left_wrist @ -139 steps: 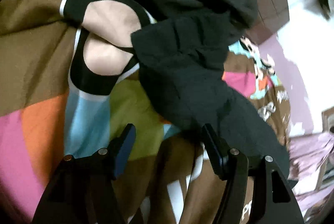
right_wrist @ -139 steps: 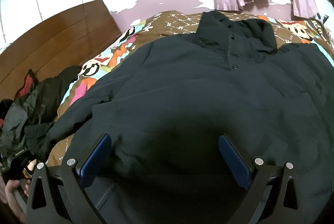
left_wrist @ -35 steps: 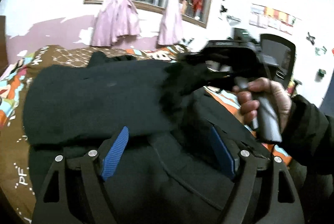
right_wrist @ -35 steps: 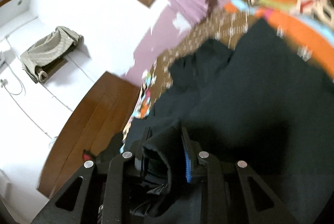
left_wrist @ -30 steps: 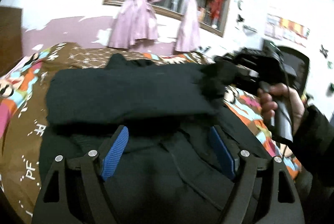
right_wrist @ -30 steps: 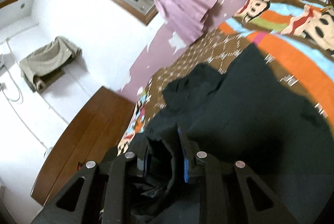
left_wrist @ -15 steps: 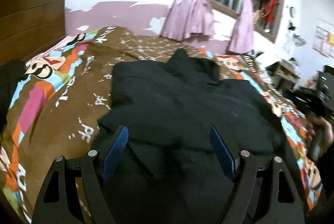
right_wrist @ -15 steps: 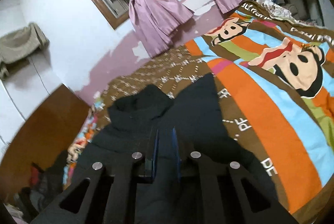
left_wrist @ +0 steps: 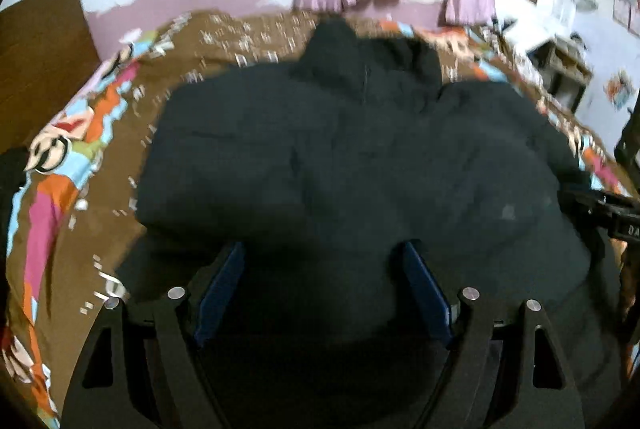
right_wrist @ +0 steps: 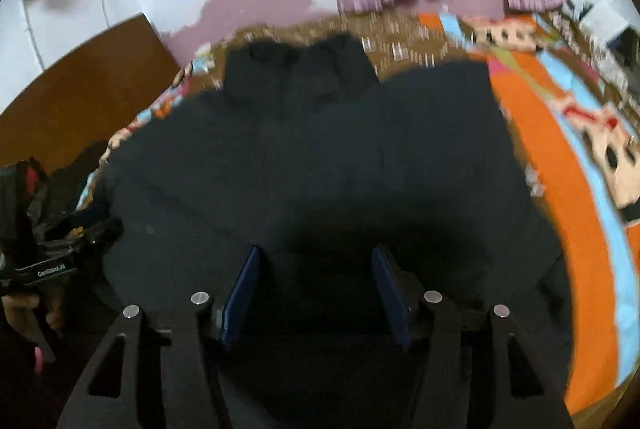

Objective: Fold large clothes

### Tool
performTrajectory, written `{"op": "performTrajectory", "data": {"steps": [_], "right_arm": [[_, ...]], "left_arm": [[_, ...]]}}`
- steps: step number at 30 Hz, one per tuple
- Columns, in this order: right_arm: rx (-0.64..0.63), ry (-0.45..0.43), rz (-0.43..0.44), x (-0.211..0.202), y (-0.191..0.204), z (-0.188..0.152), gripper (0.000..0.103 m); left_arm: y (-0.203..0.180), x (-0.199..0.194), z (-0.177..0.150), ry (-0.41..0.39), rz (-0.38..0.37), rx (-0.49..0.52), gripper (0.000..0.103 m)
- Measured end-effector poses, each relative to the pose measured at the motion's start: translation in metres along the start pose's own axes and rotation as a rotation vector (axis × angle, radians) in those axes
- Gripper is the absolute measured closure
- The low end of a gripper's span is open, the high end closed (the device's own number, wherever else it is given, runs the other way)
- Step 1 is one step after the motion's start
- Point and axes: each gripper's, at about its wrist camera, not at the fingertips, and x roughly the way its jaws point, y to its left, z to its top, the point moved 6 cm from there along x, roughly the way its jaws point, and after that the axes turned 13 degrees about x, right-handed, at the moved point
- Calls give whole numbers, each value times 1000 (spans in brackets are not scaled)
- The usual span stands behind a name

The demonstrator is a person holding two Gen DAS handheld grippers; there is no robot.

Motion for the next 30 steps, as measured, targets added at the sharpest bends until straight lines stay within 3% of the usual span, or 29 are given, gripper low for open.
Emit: {"op": "performTrajectory", "data": {"steps": [3,8,15,21,25,27,30], "right_arm": [[1,-23,30,11,-9,-9,47],[-83,-69,-37,22,-3,-18,47],[-74,-102,-23,20,-3,-19,45],[-15,-87,-7,-9,7,-15,19],[-3,-87,-15,-35,12,-11,17],[-5,-105,-19,-56,16,-5,11],[-5,-136,2,-92,29,4,3]], "left_arm": [[-1,5,-7,1,-8,1,26],[-7,15,-13,30,30,34,25],[-7,15,-15,-2,51,46,25],[-2,-11,-8,15,11,-41,24],[5,-41,-2,30,-56,-169,24],[8,-56,4,45,-42,-191,21],[9,-92,18,8,21,-179,14]]}}
